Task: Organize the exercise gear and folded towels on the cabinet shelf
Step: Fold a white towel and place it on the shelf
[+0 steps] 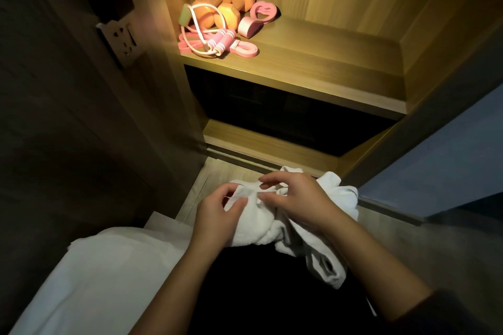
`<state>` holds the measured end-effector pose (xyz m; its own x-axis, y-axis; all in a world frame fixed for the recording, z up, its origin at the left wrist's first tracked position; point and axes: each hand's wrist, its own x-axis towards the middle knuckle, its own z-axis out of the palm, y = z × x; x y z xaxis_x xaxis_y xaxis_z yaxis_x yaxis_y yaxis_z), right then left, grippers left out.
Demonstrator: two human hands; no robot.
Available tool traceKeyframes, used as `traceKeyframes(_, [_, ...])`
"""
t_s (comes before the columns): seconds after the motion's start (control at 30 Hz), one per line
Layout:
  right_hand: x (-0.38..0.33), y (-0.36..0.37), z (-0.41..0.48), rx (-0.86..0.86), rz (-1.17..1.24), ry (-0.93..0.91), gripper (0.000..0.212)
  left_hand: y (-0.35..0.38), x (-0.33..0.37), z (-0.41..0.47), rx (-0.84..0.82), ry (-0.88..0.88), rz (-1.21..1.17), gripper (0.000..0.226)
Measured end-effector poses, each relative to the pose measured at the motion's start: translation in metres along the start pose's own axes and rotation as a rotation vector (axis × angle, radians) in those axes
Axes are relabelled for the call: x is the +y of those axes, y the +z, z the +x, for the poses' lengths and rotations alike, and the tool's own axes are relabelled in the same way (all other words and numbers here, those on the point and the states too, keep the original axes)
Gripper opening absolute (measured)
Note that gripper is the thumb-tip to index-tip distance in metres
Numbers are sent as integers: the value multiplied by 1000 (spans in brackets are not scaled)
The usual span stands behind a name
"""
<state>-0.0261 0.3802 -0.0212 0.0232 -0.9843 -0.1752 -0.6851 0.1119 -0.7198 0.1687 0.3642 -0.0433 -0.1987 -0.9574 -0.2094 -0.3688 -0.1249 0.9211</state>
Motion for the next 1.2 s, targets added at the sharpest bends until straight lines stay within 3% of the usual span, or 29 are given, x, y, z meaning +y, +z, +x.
traceKeyframes(0.2, [-3, 6, 4, 25, 83, -34, 2, 6, 9, -1, -33, 108, 39, 19])
traceKeyframes(0.4, [-3, 7, 5, -48, 104, -24, 3, 3, 7, -5, -7, 51, -65, 11])
traceKeyframes(0.53, [-4, 9, 5, -82, 102, -14, 3, 1, 9, -7, -25, 67, -58, 19])
traceKeyframes(0.9, [-4, 13, -3, 10, 115, -36, 12, -2, 13, -7, -52, 104, 207, 22])
traceKeyframes(1.2, [-2, 18, -8, 79, 54, -6, 9, -4, 15, -8, -109, 93, 202, 25])
